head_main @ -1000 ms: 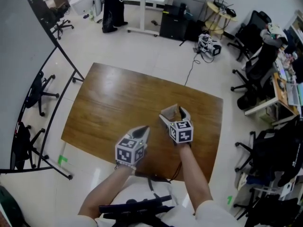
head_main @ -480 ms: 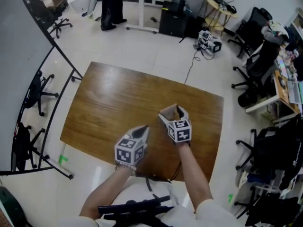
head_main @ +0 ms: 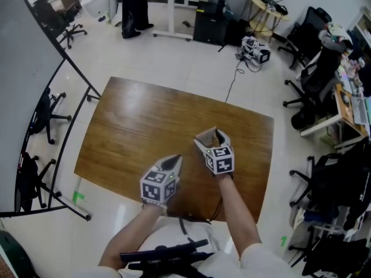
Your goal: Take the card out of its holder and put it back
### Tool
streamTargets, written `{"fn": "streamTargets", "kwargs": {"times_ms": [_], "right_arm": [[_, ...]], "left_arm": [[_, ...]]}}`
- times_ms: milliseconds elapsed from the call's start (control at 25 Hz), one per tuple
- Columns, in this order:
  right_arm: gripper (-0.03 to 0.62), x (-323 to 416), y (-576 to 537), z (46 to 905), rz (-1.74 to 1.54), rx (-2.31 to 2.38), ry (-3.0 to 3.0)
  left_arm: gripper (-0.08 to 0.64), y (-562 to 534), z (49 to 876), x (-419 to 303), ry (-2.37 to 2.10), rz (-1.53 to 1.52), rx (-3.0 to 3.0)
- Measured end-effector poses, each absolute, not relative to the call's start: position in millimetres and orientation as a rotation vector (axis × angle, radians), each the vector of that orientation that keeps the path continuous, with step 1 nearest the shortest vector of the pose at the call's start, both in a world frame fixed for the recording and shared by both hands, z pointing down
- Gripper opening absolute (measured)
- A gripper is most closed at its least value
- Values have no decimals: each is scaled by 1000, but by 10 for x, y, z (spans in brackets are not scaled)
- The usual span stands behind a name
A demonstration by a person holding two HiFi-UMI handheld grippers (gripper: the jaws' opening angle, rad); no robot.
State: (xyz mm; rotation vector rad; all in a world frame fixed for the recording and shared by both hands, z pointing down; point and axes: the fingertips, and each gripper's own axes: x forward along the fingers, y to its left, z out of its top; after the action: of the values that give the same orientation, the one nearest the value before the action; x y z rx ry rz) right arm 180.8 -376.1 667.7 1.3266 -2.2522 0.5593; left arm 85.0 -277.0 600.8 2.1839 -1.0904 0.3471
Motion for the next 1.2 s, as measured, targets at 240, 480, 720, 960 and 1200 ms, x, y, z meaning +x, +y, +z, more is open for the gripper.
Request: {"fn": "streamTargets", "kwargs": {"times_ms": [240,480,720,960,1200], "right_arm": [[430,1796,-3762,6691,558,1323,-2252],[422,1782,-3760,6675,544,1318,-2254],[416,1832,-3762,6676,547,1320,-2258],[416,1824,-3770,6606,542,1332,-2272],[416,1823,-3771,6525,531,1339,-2287]], "left_arm": [[-9,-2757,6034,807,-1099,345,2175],[-9,-2753,6024,796,-1101,345,2172],[-9,-2746,6033,845,-1100,346,2172],[-9,-2721,6024,839,-1098,345,2173],[-9,-2721,6026,809,-1100,342,2170]]}}
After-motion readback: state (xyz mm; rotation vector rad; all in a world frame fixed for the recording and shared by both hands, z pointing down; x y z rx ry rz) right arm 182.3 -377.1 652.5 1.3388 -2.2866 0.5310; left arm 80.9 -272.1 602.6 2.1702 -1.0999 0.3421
